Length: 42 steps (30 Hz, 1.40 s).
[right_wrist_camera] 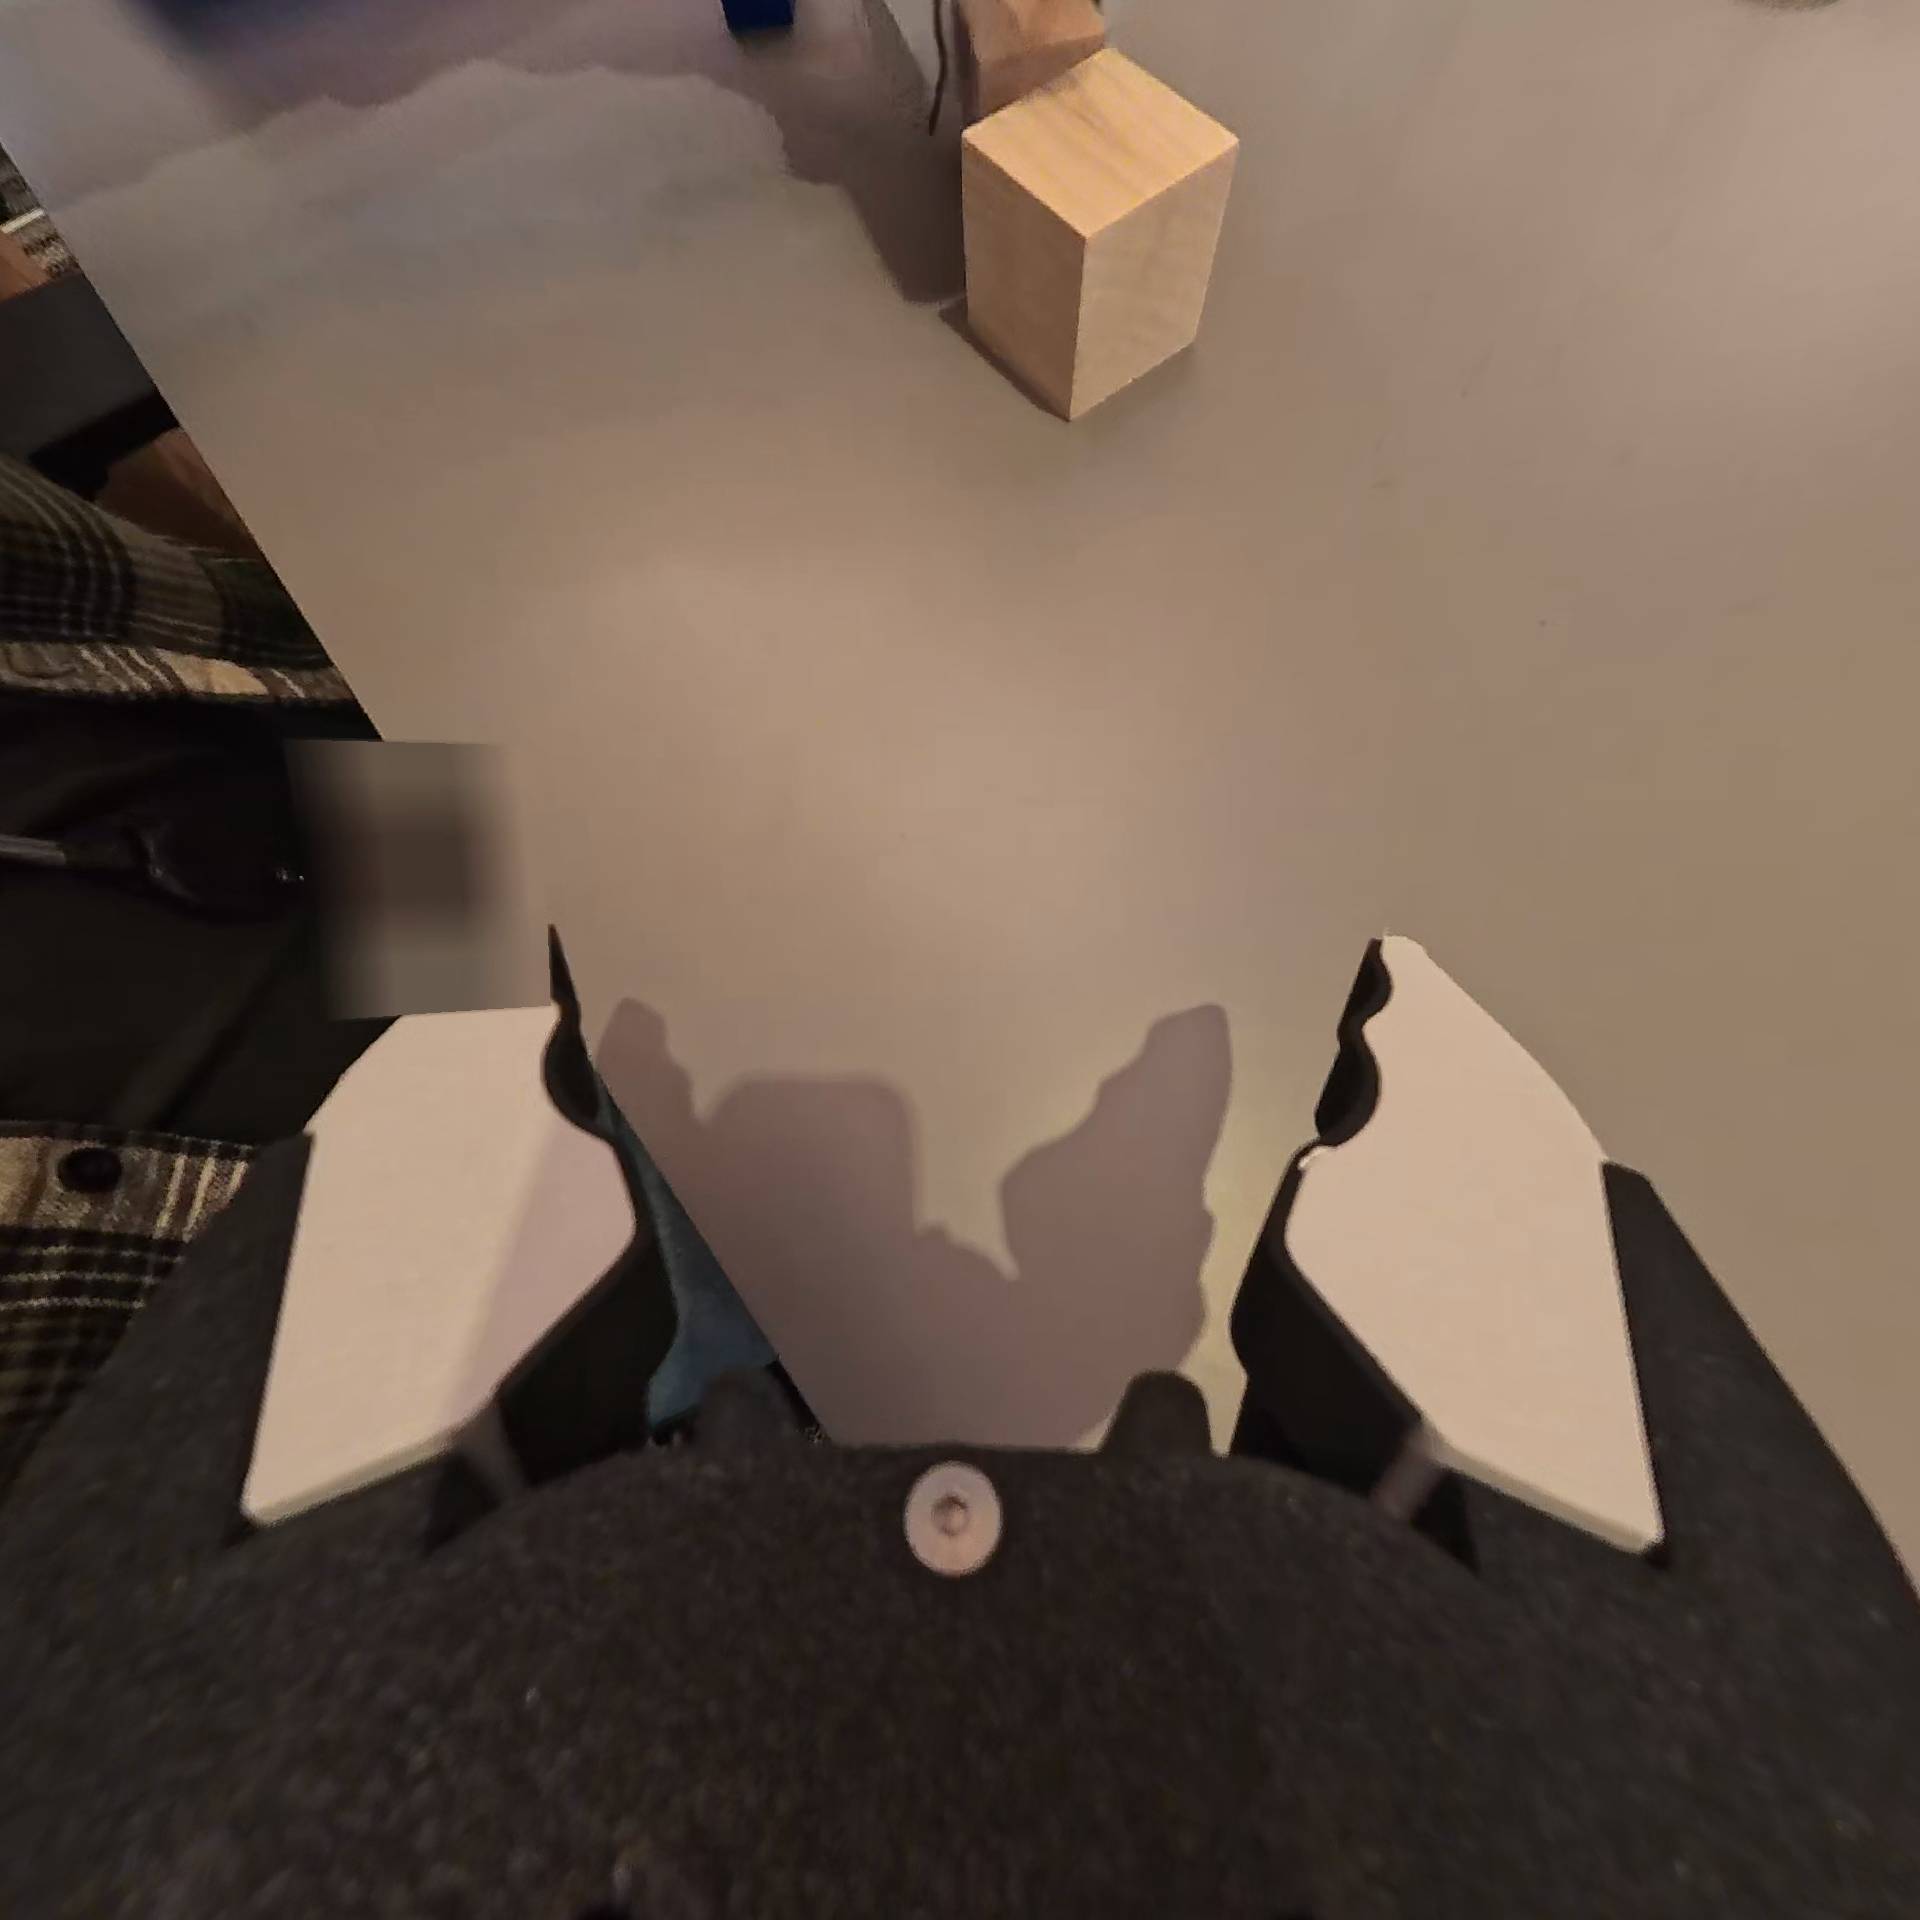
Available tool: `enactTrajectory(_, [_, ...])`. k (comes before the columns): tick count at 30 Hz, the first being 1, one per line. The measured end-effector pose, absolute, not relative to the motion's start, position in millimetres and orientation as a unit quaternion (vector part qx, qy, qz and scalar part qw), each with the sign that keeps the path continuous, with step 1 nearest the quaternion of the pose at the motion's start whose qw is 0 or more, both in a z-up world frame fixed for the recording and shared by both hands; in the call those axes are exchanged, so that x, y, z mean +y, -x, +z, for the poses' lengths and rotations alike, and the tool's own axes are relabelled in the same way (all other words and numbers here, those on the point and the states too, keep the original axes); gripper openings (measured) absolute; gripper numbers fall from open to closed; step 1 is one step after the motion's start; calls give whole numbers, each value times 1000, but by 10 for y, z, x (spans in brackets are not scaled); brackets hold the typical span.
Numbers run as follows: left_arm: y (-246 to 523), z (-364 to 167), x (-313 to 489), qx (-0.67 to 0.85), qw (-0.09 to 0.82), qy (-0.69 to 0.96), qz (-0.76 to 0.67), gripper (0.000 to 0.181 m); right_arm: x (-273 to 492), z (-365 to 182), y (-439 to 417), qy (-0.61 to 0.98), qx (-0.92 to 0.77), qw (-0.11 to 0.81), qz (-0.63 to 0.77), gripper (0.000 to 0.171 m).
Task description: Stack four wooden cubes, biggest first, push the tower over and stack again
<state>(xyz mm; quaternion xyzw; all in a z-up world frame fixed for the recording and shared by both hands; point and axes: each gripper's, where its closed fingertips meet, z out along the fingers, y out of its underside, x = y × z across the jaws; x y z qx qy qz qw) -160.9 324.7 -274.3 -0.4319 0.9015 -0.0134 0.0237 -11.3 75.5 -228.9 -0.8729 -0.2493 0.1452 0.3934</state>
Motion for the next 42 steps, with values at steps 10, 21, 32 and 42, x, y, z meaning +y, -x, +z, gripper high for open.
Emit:
enactTrajectory(10, [1492, -2201, 3274, 838, 62, 540, -42, 45, 737, -2274, 100, 873, -244, 396, 146, 129])
enactTrajectory(21, [1150, -1887, 2751, 772, 51, 632, -47, 45, 680, -2264, 109, 873, -240, 397, 149, 126])
enactTrajectory(32, [1026, -2145, 2702, 790, 41, 612, -12, 45, 615, -2244, 57, 873, -231, 402, 150, 124])
enactTrajectory(42, [1019, -2254, 2678, 806, 27, 591, -11, 45, 609, -2285, 47, 874, -228, 399, 156, 123])
